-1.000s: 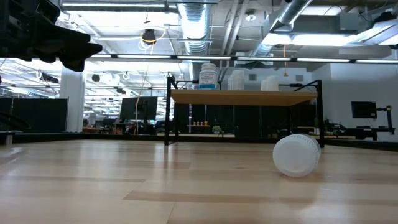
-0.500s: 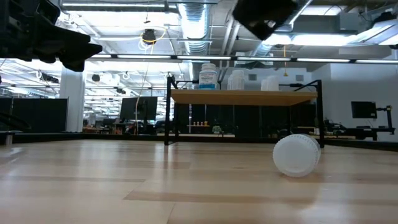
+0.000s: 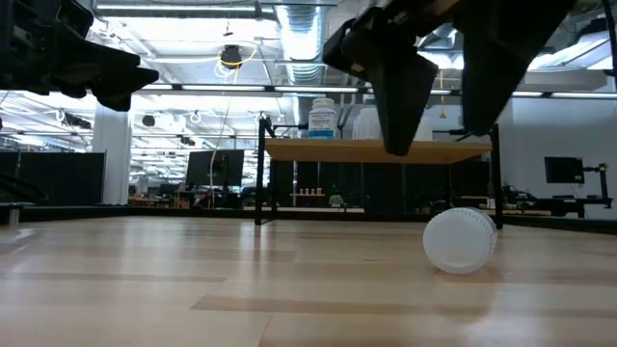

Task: Pick and place medicine bottles onto shelf by color
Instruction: Put the white pill bottle on the shelf aligned with the other white pill bottle

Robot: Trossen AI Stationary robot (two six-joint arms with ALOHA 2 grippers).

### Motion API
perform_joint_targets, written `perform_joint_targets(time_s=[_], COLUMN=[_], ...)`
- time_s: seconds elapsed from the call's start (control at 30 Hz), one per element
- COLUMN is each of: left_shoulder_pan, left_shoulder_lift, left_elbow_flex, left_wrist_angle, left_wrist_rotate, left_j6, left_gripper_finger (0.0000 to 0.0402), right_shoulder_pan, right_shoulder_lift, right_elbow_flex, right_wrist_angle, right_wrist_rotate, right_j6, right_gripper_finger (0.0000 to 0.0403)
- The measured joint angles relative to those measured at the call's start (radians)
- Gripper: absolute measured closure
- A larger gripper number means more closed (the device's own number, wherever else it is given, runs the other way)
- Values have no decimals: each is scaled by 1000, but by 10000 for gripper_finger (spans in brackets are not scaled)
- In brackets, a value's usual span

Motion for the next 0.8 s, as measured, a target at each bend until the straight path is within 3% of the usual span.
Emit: perform_joint_targets(time_s=[0.4,0.8], left_shoulder_pan=[0,0], left_shoulder_lift=[0,0], left_elbow_flex=[0,0], left_wrist_angle=[0,0], left_wrist_rotate=[0,0], left_j6=[-2,-2], left_gripper_finger=[207,207], right_shoulder_pan=[1,-1], right_shoulder_lift=[111,113], right_elbow_flex=[67,67], right_wrist_angle=[-185,-260], right_wrist_rotate=[15,103], right_j6=[-34,-69], right_gripper_finger=[163,163])
